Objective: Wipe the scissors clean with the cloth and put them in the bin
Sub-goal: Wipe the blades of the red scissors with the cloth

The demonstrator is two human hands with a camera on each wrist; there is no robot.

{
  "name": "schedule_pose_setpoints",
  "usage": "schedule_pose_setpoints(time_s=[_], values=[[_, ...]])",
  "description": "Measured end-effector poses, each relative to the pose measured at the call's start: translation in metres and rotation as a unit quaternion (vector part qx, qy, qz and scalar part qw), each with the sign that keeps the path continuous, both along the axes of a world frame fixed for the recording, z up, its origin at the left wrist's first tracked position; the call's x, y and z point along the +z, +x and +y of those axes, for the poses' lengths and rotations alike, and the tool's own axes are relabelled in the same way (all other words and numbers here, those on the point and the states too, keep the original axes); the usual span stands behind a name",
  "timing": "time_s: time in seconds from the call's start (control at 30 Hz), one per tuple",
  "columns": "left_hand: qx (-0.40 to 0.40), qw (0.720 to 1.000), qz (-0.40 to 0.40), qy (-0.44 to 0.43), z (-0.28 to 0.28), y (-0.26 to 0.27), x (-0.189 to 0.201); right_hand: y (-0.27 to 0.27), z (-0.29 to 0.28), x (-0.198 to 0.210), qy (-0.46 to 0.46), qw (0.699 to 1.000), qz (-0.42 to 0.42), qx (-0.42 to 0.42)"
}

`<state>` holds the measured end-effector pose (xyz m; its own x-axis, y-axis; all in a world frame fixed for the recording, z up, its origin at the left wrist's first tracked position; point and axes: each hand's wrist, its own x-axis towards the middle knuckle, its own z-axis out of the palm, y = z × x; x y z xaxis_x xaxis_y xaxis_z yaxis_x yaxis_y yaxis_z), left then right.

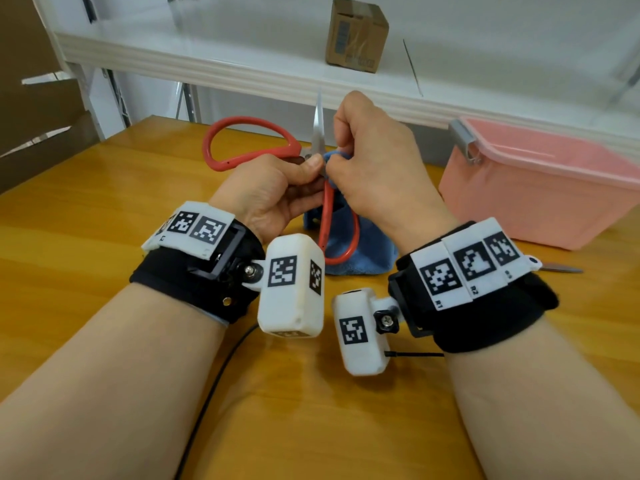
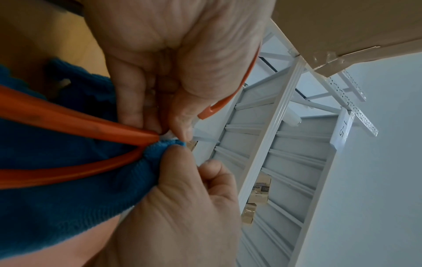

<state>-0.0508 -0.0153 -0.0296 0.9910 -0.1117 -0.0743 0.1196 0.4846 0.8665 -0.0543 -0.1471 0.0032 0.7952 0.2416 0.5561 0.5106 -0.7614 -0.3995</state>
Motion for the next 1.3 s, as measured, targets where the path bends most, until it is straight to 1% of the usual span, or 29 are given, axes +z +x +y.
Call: schedule_pose_setpoints(time_s=[0.2, 0.4, 0.6, 0.77, 0.83, 0.93, 1.03, 1.1, 1.2, 1.3], values=[[0.014, 1.000, -0.010, 0.008, -0.002, -0.002, 0.002, 0.006, -0.007, 0.002, -0.017, 0.999, -0.021, -0.032], [0.006, 1.000, -0.017, -0.001, 0.000, -0.001, 0.001, 0.002, 0.000, 0.003, -0.021, 0.999, -0.020, 0.016], [0.012, 1.000, -0.011, -0.001, 0.000, -0.001, 0.003, 0.008, -0.009, 0.002, -0.019, 0.998, -0.039, -0.037], [0.003, 1.000, -0.014, 0.013, 0.001, -0.001, 0.004, 0.005, -0.003, 0.004, -0.024, 0.999, -0.029, 0.007], [0.005, 1.000, -0.010, 0.016, 0.001, -0.001, 0.004, 0.006, -0.004, 0.003, -0.021, 0.999, -0.028, -0.008], [0.003, 1.000, 0.003, -0.002, 0.001, 0.000, 0.004, 0.006, -0.008, 0.004, -0.013, 0.999, -0.030, -0.029], [0.001, 0.999, 0.024, -0.038, 0.004, 0.001, 0.005, 0.006, -0.010, 0.008, 0.019, 1.000, -0.013, -0.014], [0.001, 0.996, 0.039, -0.078, 0.008, 0.003, 0.006, 0.009, -0.014, 0.012, 0.083, 0.996, 0.008, -0.007], [0.001, 0.992, 0.051, -0.112, 0.014, 0.003, 0.005, 0.012, -0.022, 0.018, 0.179, 0.984, 0.011, -0.002], [0.020, 0.989, 0.067, -0.133, 0.013, 0.002, 0.005, 0.011, -0.029, 0.021, 0.203, 0.979, 0.010, -0.014]])
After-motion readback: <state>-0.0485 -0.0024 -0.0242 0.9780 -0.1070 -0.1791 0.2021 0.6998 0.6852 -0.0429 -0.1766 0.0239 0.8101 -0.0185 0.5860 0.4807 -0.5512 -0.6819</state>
